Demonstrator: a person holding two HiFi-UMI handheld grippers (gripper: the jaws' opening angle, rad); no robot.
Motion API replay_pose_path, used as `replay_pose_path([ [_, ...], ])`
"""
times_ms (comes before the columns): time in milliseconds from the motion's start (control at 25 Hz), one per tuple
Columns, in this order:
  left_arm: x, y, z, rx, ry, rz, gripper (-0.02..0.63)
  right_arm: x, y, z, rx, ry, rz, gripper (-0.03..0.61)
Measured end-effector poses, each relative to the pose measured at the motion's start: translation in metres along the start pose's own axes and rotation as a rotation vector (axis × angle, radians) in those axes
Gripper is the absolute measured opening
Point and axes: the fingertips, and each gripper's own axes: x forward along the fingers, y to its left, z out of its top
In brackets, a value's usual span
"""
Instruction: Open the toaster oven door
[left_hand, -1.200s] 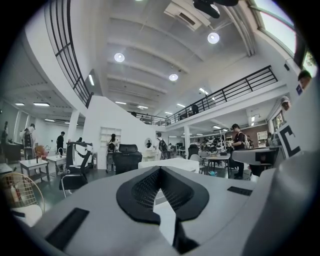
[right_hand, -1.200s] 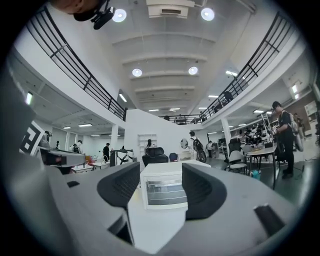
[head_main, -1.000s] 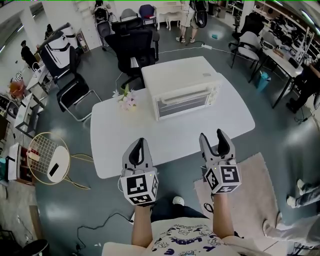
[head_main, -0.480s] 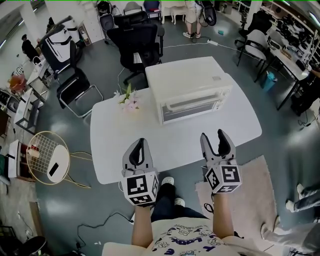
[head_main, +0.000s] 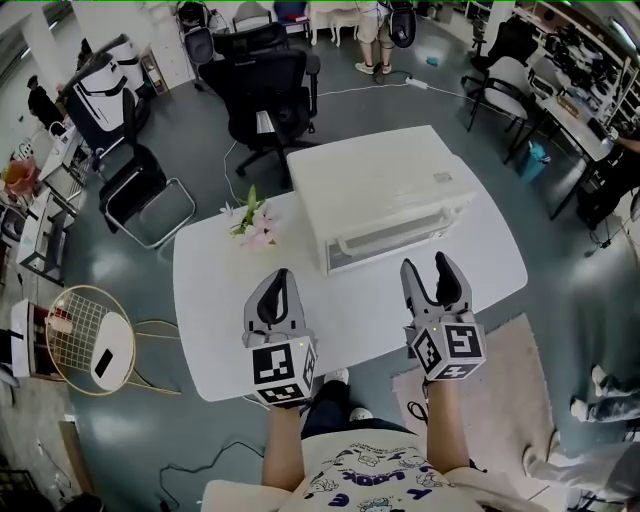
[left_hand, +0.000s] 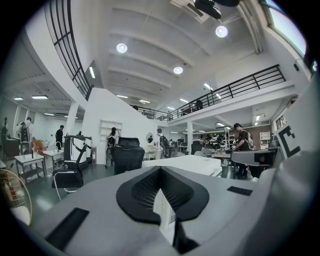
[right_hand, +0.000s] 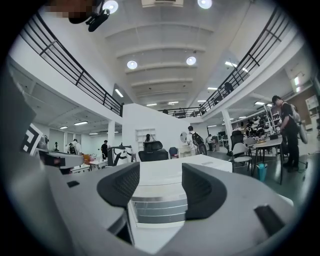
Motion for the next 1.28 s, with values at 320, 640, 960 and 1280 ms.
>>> replay_pose_path([
  [320, 0.058, 0.01, -0.007, 0.006, 0.016, -0.05, 0.003, 0.045, -0.014, -0.016, 0.031, 0.024, -0.048, 0.262],
  [640, 0.092, 0.007, -0.015, 0.016, 0.038, -0.103, 0.003, 0.067, -0.029, -0.049, 0.438, 0.021, -0.047, 0.262],
  [960, 0.101, 0.007, -0.019, 0.009, 0.053, -0.092, 0.003, 0.079, -0.041, -0.074, 0.779, 0.035, -0.036, 0.262],
  [1280, 0.102, 0.004, -0.019, 0.006, 0.066, -0.056, 0.003, 0.092, -0.049, -0.093, 1.139, 0.025, 0.006, 0.249],
])
